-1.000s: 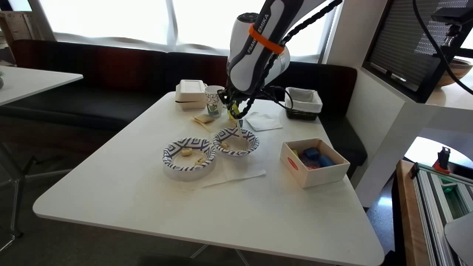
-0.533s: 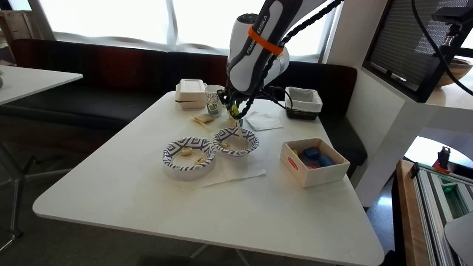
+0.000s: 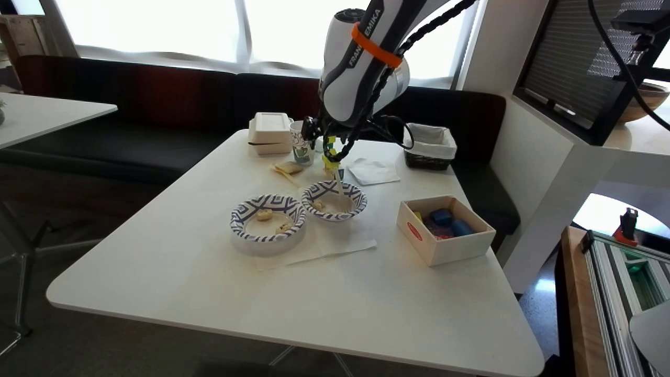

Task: Remove the yellow block from the top of the stacked blocks.

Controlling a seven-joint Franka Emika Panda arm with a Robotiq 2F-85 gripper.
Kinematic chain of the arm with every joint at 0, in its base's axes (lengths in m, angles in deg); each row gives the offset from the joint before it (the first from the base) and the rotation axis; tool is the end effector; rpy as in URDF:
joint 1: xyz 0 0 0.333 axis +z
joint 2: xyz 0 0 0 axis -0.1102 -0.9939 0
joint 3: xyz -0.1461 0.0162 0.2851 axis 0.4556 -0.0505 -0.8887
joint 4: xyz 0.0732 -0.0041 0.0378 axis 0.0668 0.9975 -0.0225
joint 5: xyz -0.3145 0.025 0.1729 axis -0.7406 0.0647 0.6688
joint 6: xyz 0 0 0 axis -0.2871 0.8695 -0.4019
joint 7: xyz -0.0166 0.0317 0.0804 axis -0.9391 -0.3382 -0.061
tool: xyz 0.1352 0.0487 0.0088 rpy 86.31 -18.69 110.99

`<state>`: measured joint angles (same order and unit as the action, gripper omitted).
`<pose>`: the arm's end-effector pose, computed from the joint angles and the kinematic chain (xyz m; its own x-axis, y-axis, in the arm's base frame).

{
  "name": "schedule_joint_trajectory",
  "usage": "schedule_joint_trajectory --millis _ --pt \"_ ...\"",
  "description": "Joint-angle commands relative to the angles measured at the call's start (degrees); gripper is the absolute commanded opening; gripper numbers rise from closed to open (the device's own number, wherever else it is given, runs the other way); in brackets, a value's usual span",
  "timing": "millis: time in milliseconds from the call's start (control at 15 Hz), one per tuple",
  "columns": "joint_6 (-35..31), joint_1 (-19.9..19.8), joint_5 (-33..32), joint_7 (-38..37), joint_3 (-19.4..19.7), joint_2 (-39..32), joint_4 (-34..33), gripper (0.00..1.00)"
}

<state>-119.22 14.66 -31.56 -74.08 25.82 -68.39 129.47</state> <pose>0.6442 -0.1458 0.1860 0.7643 -0.4663 0.4455 -0.5492 -0.8327 0.0705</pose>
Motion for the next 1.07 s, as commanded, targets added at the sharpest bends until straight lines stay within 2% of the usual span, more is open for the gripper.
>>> schedule_joint_trajectory --millis 0,200,400,533,667,733,800,1000 --pt "5.27 2.47 -0.66 2.38 1.27 7.99 5.8 1.0" --pt "15.69 1.08 -1.58 4.05 -1.04 15.71 9.08 1.0" --pt "27.9 -2.2 -2.04 6.37 -4.7 21.82 10.24 1.0" --pt "32.68 -4.07 -2.25 6.93 -6.33 24.94 11.01 1.0" --pt "36.27 -6.08 -1.86 8.62 -8.19 27.67 11.93 1.0" --pt "36.51 -6.99 -1.67 9.48 -9.07 28.67 12.63 1.0" --pt "35.41 -7.45 -2.01 7.33 -9.48 25.47 9.39 1.0" --pt "35.8 -8.62 -1.75 8.51 -10.46 27.62 11.05 1.0"
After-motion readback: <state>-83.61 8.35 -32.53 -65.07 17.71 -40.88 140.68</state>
